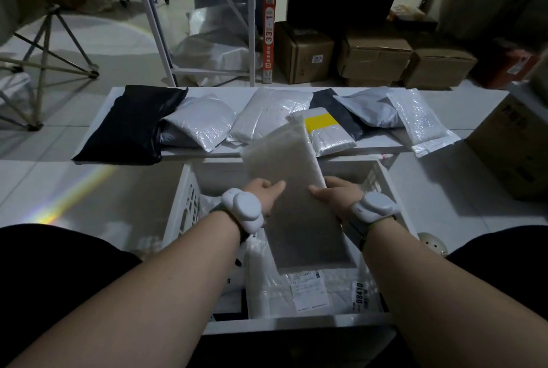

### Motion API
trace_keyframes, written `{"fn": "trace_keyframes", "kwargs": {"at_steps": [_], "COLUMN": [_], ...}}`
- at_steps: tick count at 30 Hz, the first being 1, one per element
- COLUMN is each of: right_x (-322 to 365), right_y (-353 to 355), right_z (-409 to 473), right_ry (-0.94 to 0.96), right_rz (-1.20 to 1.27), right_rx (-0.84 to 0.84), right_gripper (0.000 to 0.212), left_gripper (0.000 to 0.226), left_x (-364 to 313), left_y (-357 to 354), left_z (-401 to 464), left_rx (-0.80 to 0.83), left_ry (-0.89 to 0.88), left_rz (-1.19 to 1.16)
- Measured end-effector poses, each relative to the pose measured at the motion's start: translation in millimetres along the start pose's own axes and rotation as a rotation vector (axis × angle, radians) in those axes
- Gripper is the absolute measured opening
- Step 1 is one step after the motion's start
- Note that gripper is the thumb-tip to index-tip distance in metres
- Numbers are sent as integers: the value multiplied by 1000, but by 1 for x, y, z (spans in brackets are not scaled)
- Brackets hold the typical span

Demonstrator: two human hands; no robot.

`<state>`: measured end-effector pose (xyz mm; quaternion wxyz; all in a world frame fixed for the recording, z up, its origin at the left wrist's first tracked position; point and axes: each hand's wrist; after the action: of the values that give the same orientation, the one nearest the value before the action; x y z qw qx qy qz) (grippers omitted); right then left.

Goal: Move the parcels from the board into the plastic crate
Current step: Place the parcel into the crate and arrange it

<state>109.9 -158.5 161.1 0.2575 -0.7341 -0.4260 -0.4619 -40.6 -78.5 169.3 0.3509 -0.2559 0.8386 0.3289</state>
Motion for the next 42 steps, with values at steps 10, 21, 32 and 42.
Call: {"fn": "trace_keyframes", "kwargs": {"at_steps": [10, 21, 32, 42], "right_x": [-7, -17, -34, -30], "right_y": [-20, 6, 14, 9], "right_z": [-15, 8, 14, 19], "right_ry": [36, -25, -125, 45], "right_rz": [-84, -59, -357, -214], "right_rx": [276, -74, -67, -96], "right_gripper": [38, 20, 35, 21], "left_gripper": [79, 49, 80, 83], "left_x": [1, 12, 20, 35], "left_y": [-14, 5, 24, 24], "left_z": [-7, 5, 24, 33], "left_rx": [133, 71, -27, -81], "left_ry": [13, -8, -15, 63], "left_rz": [-458, -543, -454, -357]}}
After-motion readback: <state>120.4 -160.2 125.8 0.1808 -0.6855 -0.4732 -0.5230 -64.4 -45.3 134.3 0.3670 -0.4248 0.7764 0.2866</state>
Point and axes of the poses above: each hand's wrist, its own z-axis towards the middle knuckle, its own y-axis out of the back of the hand, x = y × z, and after that the axes turned 9 degrees about z, right-handed
